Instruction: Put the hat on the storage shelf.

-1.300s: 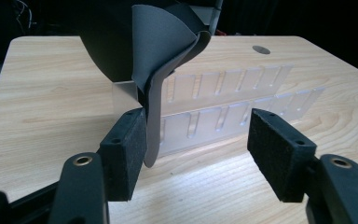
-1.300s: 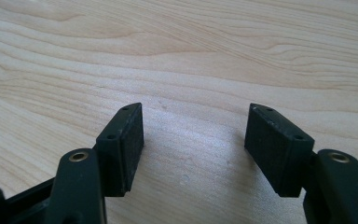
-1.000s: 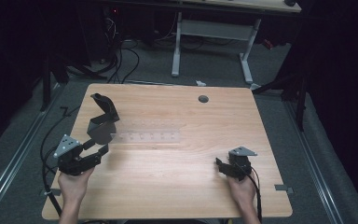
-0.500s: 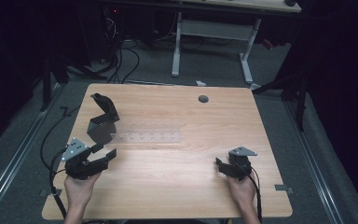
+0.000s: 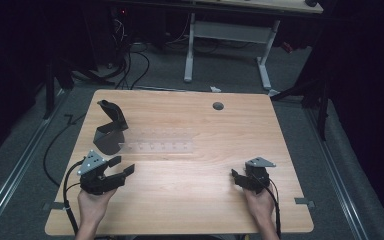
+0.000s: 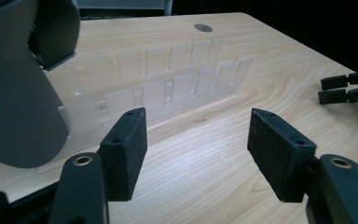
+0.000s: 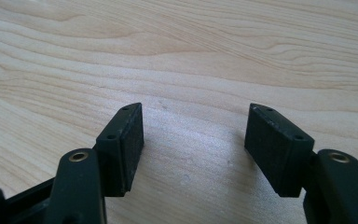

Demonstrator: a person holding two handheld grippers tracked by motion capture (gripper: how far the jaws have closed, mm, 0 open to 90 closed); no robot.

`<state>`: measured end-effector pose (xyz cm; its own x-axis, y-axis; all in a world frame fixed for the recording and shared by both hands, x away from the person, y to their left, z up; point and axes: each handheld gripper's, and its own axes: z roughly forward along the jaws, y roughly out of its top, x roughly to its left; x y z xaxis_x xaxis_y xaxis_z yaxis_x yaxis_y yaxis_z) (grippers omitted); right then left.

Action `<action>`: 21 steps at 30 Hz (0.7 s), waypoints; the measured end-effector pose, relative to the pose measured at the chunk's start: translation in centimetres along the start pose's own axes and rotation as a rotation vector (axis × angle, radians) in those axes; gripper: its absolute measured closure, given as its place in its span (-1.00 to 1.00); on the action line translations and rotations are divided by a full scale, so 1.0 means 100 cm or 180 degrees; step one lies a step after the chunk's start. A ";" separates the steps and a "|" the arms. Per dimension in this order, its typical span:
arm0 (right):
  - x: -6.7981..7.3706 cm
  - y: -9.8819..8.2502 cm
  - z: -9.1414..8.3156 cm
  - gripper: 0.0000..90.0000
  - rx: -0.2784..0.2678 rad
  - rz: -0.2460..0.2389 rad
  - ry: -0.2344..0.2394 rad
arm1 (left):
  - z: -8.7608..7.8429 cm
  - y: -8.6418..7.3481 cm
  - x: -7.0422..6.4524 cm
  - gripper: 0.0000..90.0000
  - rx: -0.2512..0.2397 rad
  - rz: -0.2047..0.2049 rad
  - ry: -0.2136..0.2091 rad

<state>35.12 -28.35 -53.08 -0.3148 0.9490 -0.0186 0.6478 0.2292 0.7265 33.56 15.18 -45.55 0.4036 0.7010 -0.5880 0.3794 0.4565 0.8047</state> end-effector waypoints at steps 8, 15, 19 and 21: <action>0.000 0.000 0.000 -0.16 0.0000 0.0003 0.0005 | 0.006 -0.006 -0.006 -0.15 0.0044 -0.0025 -0.0080; 0.000 0.000 0.000 -0.16 0.0000 0.0000 0.0004 | 0.013 -0.011 -0.011 -0.15 0.0096 -0.0044 -0.0144; 0.000 0.000 0.000 -0.16 -0.0001 0.0003 0.0004 | 0.017 -0.015 -0.013 -0.15 0.0137 -0.0045 -0.0169; 0.000 0.000 0.000 -0.16 -0.0001 0.0003 0.0004 | 0.019 -0.017 -0.013 -0.15 0.0163 -0.0024 -0.0159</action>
<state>35.10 -28.33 -53.08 -0.3152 0.9489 -0.0170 0.6479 0.2283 0.7267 33.92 12.46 -46.33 0.4411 0.6688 -0.5985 0.4243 0.4322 0.7957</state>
